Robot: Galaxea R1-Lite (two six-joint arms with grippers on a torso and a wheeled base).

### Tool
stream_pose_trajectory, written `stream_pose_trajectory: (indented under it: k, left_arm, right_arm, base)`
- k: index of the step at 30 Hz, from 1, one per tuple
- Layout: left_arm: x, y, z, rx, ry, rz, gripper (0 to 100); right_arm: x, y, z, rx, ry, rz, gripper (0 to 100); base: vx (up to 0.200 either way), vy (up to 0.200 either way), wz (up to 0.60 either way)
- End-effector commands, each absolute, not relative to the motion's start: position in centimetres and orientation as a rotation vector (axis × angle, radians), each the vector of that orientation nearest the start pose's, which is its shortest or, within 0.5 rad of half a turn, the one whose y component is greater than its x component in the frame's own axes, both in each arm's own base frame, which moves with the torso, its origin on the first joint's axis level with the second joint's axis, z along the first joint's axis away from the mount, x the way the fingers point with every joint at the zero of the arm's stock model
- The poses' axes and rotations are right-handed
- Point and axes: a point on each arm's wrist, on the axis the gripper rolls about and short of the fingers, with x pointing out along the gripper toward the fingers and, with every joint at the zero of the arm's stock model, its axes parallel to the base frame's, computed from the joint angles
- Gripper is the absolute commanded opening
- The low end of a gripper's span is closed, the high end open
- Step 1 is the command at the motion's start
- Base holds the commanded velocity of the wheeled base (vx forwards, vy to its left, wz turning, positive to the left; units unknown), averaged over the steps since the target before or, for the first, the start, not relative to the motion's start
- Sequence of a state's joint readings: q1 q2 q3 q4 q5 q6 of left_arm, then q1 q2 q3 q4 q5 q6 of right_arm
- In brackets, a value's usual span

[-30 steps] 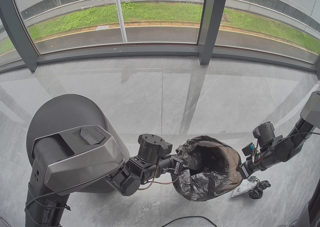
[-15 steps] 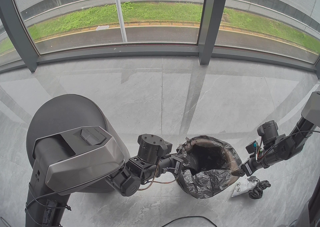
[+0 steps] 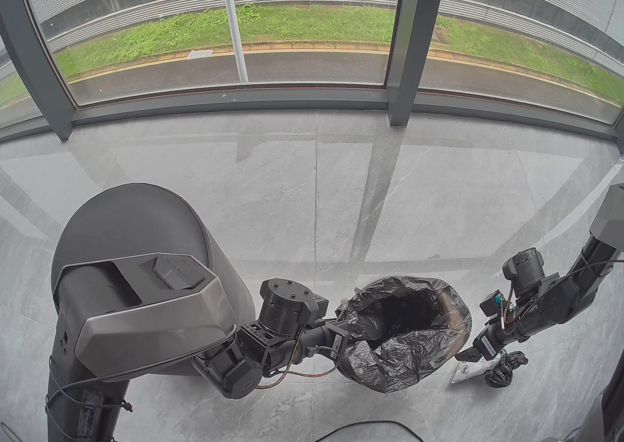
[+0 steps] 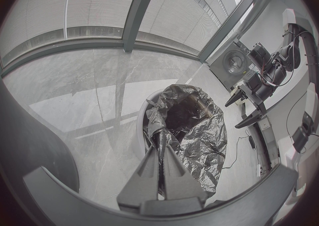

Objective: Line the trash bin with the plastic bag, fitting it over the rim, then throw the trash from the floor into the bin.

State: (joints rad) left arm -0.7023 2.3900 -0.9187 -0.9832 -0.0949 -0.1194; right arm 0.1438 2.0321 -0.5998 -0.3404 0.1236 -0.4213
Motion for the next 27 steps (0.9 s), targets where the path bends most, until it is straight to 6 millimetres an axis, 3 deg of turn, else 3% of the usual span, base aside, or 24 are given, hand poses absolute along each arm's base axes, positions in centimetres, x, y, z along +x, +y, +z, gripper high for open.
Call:
stream_pose_trajectory:
  k: [1,5,9,16,21,27]
  left_arm:
    - [30.8,-25.4,0.1,0.034,0.499,-0.707,0]
    - [32.0,-24.4,-0.3,0.035,0.493,-0.634,0]
    - [33.4,-24.5,-0.4,0.019,0.467,-0.62,0]
    - [34.2,-25.1,-0.1,0.005,0.437,-0.62,0]
    - [32.8,-24.9,-0.4,0.019,0.477,-0.632,0]
    - [30.1,-24.4,2.3,0.018,0.481,-0.663,0]
  right_arm:
    - [29.4,4.8,1.8,-0.414,0.987,0.436,100]
    - [31.1,4.7,1.2,-0.414,0.979,0.398,100]
    - [32.7,4.3,0.6,-0.404,0.941,0.353,100]
    - [31.3,4.2,1.1,-0.413,0.953,0.363,100]
    - [29.9,4.0,0.3,-0.417,1.004,0.375,100]
    - [30.1,2.9,-1.0,-0.429,1.046,0.369,100]
  base:
    - [0.0,0.0,0.0]
    - [0.0,0.0,0.0]
    - [0.0,0.0,0.0]
    - [0.0,0.0,0.0]
    - [0.0,0.0,0.0]
    - [0.0,0.0,0.0]
